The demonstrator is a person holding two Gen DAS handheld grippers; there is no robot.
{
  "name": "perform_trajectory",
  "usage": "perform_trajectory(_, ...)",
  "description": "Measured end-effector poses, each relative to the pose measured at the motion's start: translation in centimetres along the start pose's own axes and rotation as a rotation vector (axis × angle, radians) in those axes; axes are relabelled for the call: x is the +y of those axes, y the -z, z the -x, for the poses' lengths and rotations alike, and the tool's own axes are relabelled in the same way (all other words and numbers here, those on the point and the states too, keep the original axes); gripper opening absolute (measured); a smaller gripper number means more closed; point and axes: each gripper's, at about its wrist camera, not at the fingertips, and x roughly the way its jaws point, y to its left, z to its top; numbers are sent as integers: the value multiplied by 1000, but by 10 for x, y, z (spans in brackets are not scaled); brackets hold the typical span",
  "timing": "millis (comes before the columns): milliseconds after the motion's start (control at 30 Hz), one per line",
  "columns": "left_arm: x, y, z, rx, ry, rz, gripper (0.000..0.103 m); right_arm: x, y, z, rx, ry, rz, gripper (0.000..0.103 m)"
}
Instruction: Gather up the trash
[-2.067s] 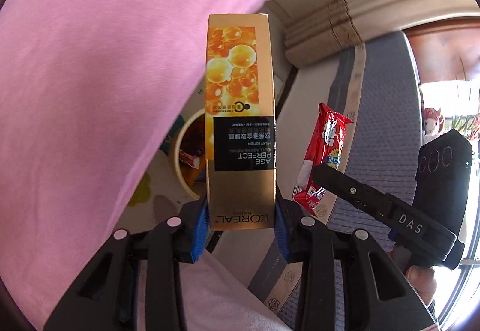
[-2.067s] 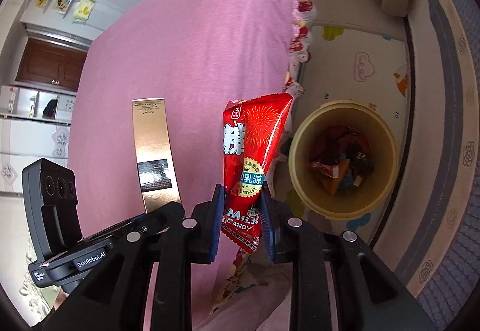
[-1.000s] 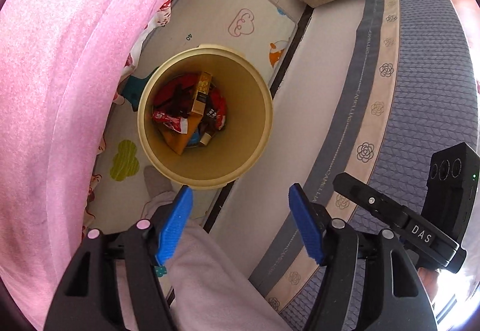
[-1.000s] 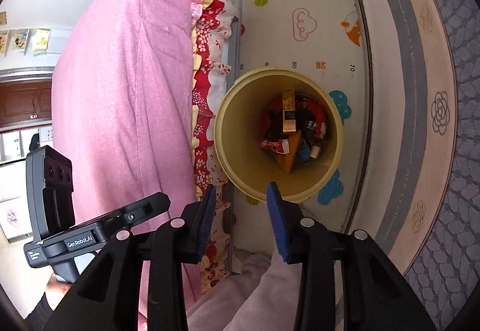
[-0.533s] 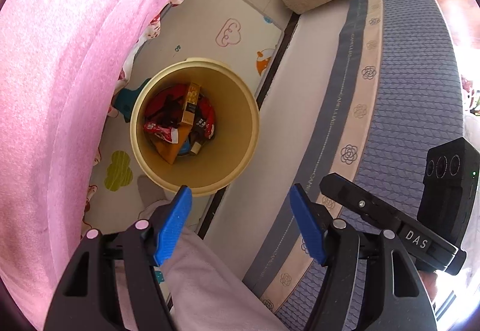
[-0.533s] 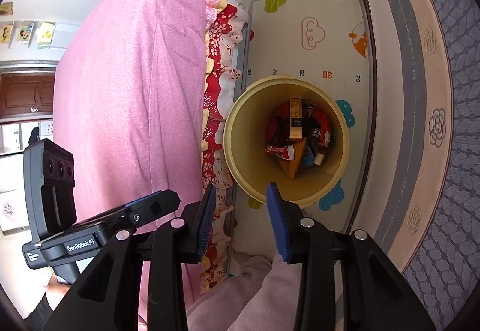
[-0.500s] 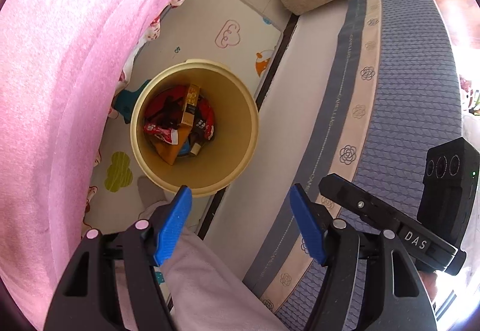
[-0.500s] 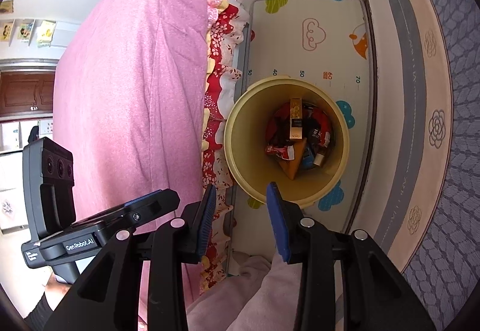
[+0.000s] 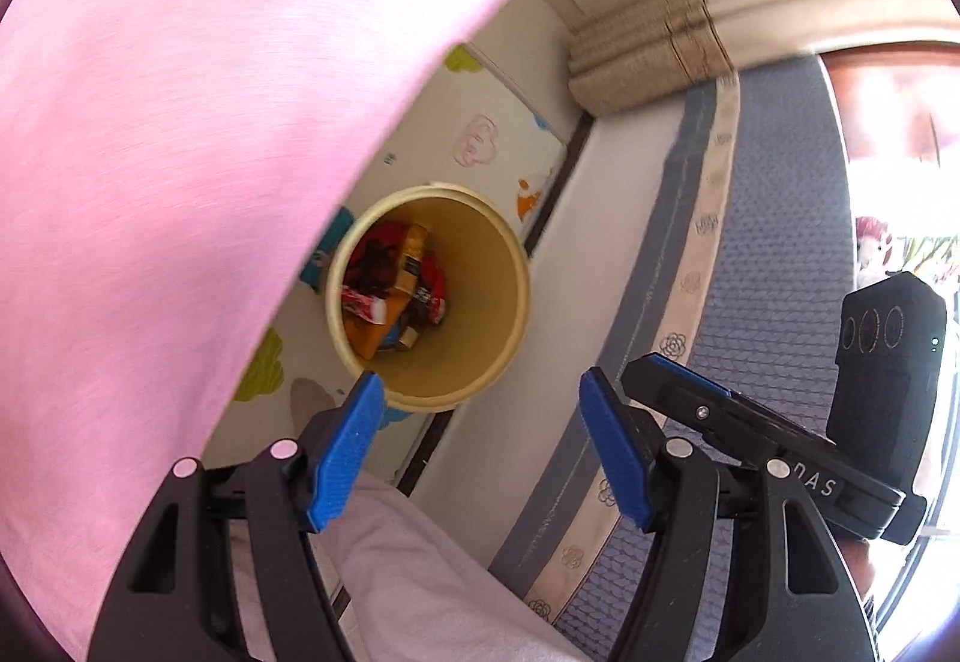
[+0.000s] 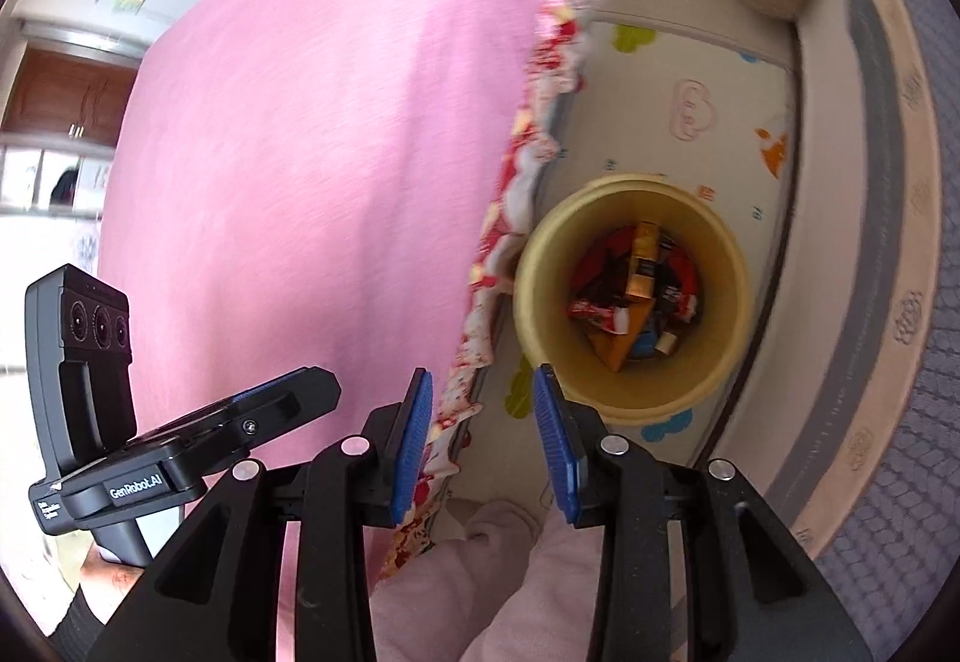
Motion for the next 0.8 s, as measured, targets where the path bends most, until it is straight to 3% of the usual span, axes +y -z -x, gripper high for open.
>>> perform_trajectory(300, 139, 76, 119, -176, -31, 221, 67, 173, 45, -64, 132, -33, 293, 36)
perform_trajectory(600, 278, 190, 235, -370, -99, 499, 67, 353, 137, -132, 283, -92, 642, 36)
perform_trajectory(800, 335, 253, 283, -468, -109, 612, 67, 435, 191, -156, 310, -106, 790, 35)
